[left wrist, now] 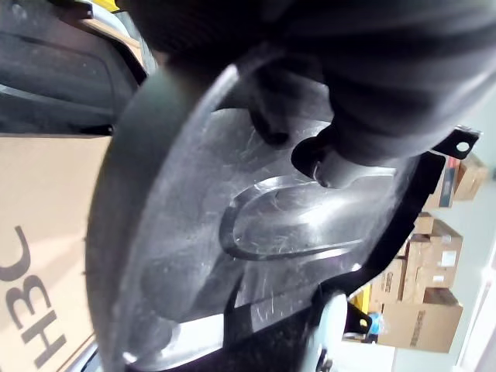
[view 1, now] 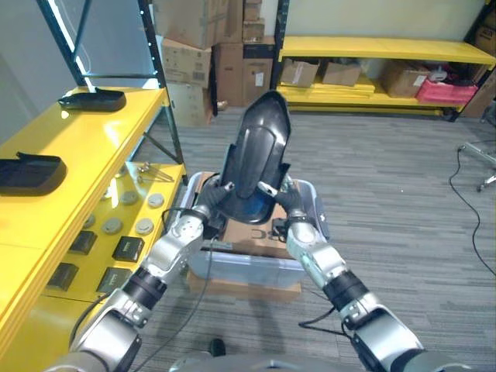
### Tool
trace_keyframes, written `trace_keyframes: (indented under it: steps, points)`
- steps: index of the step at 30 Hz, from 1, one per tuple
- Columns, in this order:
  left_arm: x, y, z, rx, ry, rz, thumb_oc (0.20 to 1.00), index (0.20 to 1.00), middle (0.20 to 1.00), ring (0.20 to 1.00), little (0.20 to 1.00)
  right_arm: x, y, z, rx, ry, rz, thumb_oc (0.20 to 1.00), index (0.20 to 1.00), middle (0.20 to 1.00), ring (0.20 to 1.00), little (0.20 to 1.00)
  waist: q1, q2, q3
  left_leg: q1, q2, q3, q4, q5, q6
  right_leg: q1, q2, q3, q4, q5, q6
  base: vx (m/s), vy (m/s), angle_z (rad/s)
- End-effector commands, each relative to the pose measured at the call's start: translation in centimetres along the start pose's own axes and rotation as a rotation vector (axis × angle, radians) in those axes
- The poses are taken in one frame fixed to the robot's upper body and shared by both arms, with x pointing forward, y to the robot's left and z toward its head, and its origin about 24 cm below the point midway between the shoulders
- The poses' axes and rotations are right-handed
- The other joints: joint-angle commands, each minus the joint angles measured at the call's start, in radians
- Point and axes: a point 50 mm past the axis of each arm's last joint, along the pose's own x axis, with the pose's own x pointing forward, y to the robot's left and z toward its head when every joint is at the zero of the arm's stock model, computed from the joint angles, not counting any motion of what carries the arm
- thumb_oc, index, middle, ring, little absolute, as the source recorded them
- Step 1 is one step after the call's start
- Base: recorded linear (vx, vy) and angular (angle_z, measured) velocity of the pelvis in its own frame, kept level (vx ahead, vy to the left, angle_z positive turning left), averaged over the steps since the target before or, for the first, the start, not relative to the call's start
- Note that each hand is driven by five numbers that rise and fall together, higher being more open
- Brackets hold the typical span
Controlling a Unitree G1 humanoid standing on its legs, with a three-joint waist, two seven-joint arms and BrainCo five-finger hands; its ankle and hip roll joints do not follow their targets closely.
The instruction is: Move parts from the plastic box to the shelf.
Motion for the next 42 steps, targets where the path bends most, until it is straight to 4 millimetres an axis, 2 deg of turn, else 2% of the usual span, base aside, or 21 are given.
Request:
trace_keyframes:
  steps: [1, 4, 5, 6, 8, 11, 12, 15, 17, 18, 21, 22, 23, 24, 26, 29, 32, 36, 38, 40, 42]
  points:
    - [-0.9, 4.4, 6.2, -0.042, -0.374, 0.170, 0.200, 0.200, 0.200, 0.200, 0.200, -0.9, -8.3, -2.2, -0.163, 0.024, -0.271, 1.000, 1.000, 1.000, 1.000, 1.000, 0.033, 0.007, -0.037, 0.074, 0.024, -0.015, -0.003, -0.124, -0.032, -0.044, 0.031, -0.043, 0.001, -0.014, 0.011, 0.00, 0.000, 0.00]
    - [-2.0, 6.6, 6.0, -0.029, -0.385, 0.243, 0.200, 0.200, 0.200, 0.200, 0.200, -2.0, -10.2, -3.7, -0.197, 0.068, -0.327, 1.000, 1.000, 1.000, 1.000, 1.000, 0.032, 0.008, -0.036, 0.070, 0.023, -0.015, -0.003, -0.124, -0.031, -0.047, 0.031, -0.042, 0.001, -0.015, 0.012, -0.03, 0.027, 0.00]
    - [-3.8, 9.4, 5.3, -0.018, -0.387, 0.341, 0.200, 0.200, 0.200, 0.200, 0.200, -3.7, -12.8, -5.9, -0.246, 0.153, -0.395, 1.000, 1.000, 1.000, 1.000, 1.000, 0.030, 0.010, -0.032, 0.064, 0.023, -0.016, -0.003, -0.124, -0.032, -0.052, 0.030, -0.046, 0.001, -0.014, 0.014, -0.05, 0.047, -0.04]
    - [-4.5, 10.5, 5.0, -0.020, -0.384, 0.377, 0.200, 0.200, 0.200, 0.200, 0.200, -4.6, -13.7, -6.9, -0.269, 0.192, -0.411, 1.000, 1.000, 1.000, 1.000, 1.000, 0.029, 0.010, -0.031, 0.062, 0.023, -0.016, -0.003, -0.124, -0.032, -0.053, 0.029, -0.048, 0.001, -0.014, 0.015, -0.05, 0.046, -0.06]
    - [-5.4, 11.6, 4.8, -0.014, -0.382, 0.416, 0.200, 0.200, 0.200, 0.200, 0.200, -5.6, -14.6, -8.1, -0.282, 0.246, -0.426, 1.000, 1.000, 1.000, 1.000, 1.000, 0.029, 0.009, -0.029, 0.058, 0.021, -0.018, -0.003, -0.125, -0.032, -0.054, 0.027, -0.051, 0.001, -0.014, 0.016, -0.03, 0.031, -0.03]
    - [-7.6, 13.8, 4.5, 0.005, -0.385, 0.502, 0.200, 0.200, 0.200, 0.200, 0.200, -8.2, -16.1, -11.2, -0.326, 0.390, -0.437, 1.000, 1.000, 1.000, 1.000, 1.000, 0.034, 0.008, -0.024, 0.048, 0.017, -0.026, -0.003, -0.126, -0.031, -0.059, 0.024, -0.054, 0.001, -0.013, 0.021, -0.03, 0.050, 0.01]
    - [-8.7, 14.7, 4.5, 0.010, -0.398, 0.550, 0.200, 0.200, 0.200, 0.200, 0.200, -9.8, -16.3, -13.1, -0.333, 0.491, -0.419, 1.000, 1.000, 1.000, 1.000, 1.000, 0.040, 0.008, -0.022, 0.042, 0.014, -0.032, -0.003, -0.127, -0.031, -0.061, 0.021, -0.057, 0.001, -0.012, 0.024, -0.03, 0.056, 0.06]
    - [-10.3, 15.9, 4.7, 0.014, -0.420, 0.610, 0.200, 0.200, 0.200, 0.200, 0.200, -12.4, -15.7, -16.0, -0.322, 0.668, -0.365, 1.000, 1.000, 1.000, 1.000, 1.000, 0.051, 0.008, -0.018, 0.031, 0.006, -0.047, -0.003, -0.127, -0.029, -0.065, 0.015, -0.061, 0.001, -0.012, 0.028, -0.04, 0.062, 0.05]
    - [-11.8, 16.5, 4.8, 0.050, -0.442, 0.668, 0.200, 0.200, 0.200, 0.200, 0.200, -15.6, -14.1, -19.2, -0.298, 0.850, -0.298, 1.000, 1.000, 1.000, 1.000, 1.000, 0.070, 0.009, -0.012, 0.021, -0.004, -0.071, -0.003, -0.126, -0.026, -0.063, 0.007, -0.066, 0.001, -0.009, 0.033, -0.03, 0.060, 0.07]
    - [-11.9, 16.6, 4.8, 0.053, -0.444, 0.675, 0.200, 0.200, 0.200, 0.200, 0.200, -16.1, -13.8, -19.6, -0.291, 0.878, -0.289, 1.000, 1.000, 1.000, 1.000, 1.000, 0.072, 0.009, -0.012, 0.019, -0.006, -0.076, -0.003, -0.126, -0.025, -0.062, 0.006, -0.066, 0.001, -0.009, 0.034, -0.01, 0.034, 0.17]
    - [-12.4, 16.8, 4.7, 0.054, -0.452, 0.701, 0.200, 0.200, 0.200, 0.200, 0.200, -19.5, -12.4, -22.2, -0.207, 1.050, -0.266, 1.000, 1.000, 1.000, 1.000, 1.000, 0.086, 0.012, -0.005, 0.015, -0.019, -0.117, -0.003, -0.128, -0.015, -0.064, 0.003, -0.052, 0.030, -0.026, 0.034, 0.00, 0.030, 0.21]
    - [-12.1, 16.7, 4.7, 0.052, -0.454, 0.684, 0.200, 0.200, 0.200, 0.200, 0.200, -22.0, -11.8, -23.6, -0.137, 1.150, -0.265, 1.000, 1.000, 1.000, 1.000, 1.000, 0.083, 0.017, -0.002, 0.008, -0.030, -0.166, -0.003, -0.123, -0.005, -0.081, 0.021, -0.011, 0.065, -0.046, 0.024, -0.01, 0.018, 0.35]
    - [-12.0, 16.7, 4.7, 0.051, -0.454, 0.681, 0.200, 0.200, 0.200, 0.200, 0.200, -22.2, -11.7, -23.8, -0.129, 1.163, -0.264, 1.000, 1.000, 1.000, 1.000, 1.000, 0.081, 0.017, -0.003, 0.004, -0.032, -0.174, -0.003, -0.120, -0.004, -0.085, 0.025, -0.004, 0.067, -0.046, 0.021, 0.01, 0.005, 0.48]
    - [-11.5, 16.4, 4.6, 0.053, -0.461, 0.645, 0.200, 0.200, 0.200, 0.200, 0.200, -23.8, -11.7, -24.4, -0.077, 1.216, -0.286, 1.000, 1.000, 1.000, 1.000, 1.000, 0.065, 0.019, 0.002, 0.007, -0.042, -0.221, -0.003, -0.118, 0.003, -0.089, 0.056, 0.053, 0.087, -0.061, 0.006, 0.02, -0.003, 0.67]
    - [-10.7, 15.6, 4.9, 0.050, -0.474, 0.601, 0.200, 0.200, 0.200, 0.200, 0.200, -25.2, -11.8, -24.8, -0.031, 1.270, -0.312, 1.000, 1.000, 1.000, 1.000, 1.000, 0.046, 0.021, 0.007, 0.003, -0.055, -0.281, -0.003, -0.105, 0.002, -0.094, 0.091, 0.101, 0.104, -0.071, -0.011, 0.02, -0.009, 1.56]
    - [-10.4, 15.0, 5.3, 0.031, -0.465, 0.604, 0.200, 0.200, 0.200, 0.200, 0.200, -25.6, -11.6, -25.1, -0.087, 1.333, -0.180, 1.000, 1.000, 1.000, 1.000, 1.000, 0.076, 0.020, 0.022, -0.015, -0.058, -0.320, -0.003, -0.086, -0.014, -0.088, 0.105, 0.071, 0.096, -0.078, -0.028, -0.07, -0.043, 2.42]
    - [-10.2, 14.8, 5.0, 0.022, -0.455, 0.595, 0.200, 0.200, 0.200, 0.200, 0.200, -25.4, -11.6, -25.1, -0.065, 1.346, -0.182, 1.000, 1.000, 1.000, 1.000, 1.000, 0.083, 0.019, 0.026, -0.032, -0.054, -0.317, -0.003, -0.075, -0.025, -0.087, 0.113, 0.051, 0.086, -0.079, -0.034, -0.08, -0.020, 0.86]
    - [-10.0, 14.4, 4.4, -0.010, -0.430, 0.558, 0.200, 0.200, 0.200, 0.200, 0.200, -25.3, -12.2, -25.0, -0.087, 1.350, -0.162, 1.000, 1.000, 1.000, 1.000, 1.000, 0.075, 0.019, 0.037, -0.070, -0.012, -0.192, -0.003, -0.059, -0.059, -0.081, 0.113, -0.046, 0.070, -0.089, -0.041, -0.07, 0.004, 1.15]
    - [-9.7, 13.6, 3.9, -0.017, -0.427, 0.513, 0.200, 0.200, 0.200, 0.200, 0.200, -25.9, -12.5, -25.1, -0.080, 1.360, -0.165, 1.000, 1.000, 1.000, 1.000, 1.000, 0.059, 0.018, 0.057, -0.097, 0.020, -0.051, 0.001, -0.038, -0.077, -0.070, 0.103, -0.121, 0.076, -0.094, -0.047, 0.01, 0.081, 1.50]
    - [-9.7, 13.3, 3.7, -0.020, -0.428, 0.499, 0.200, 0.200, 0.200, 0.200, 0.200, -25.9, -12.6, -25.0, -0.083, 1.361, -0.167, 1.000, 1.000, 1.000, 1.000, 1.000, 0.059, 0.023, 0.064, -0.113, 0.028, -0.023, -0.002, -0.027, -0.082, -0.069, 0.100, -0.136, 0.085, -0.097, -0.049, 0.05, 0.097, 1.16]
    - [-9.7, 12.9, 3.4, -0.031, -0.430, 0.476, 0.200, 0.200, 0.200, 0.200, 0.200, -25.8, -13.0, -25.0, -0.111, 1.360, -0.176, 1.000, 1.000, 1.000, 1.000, 1.000, 0.066, 0.038, 0.084, -0.169, 0.049, 0.022, -0.003, 0.011, -0.115, -0.050, 0.097, -0.155, 0.114, -0.127, -0.052, 0.20, 0.151, 1.12]
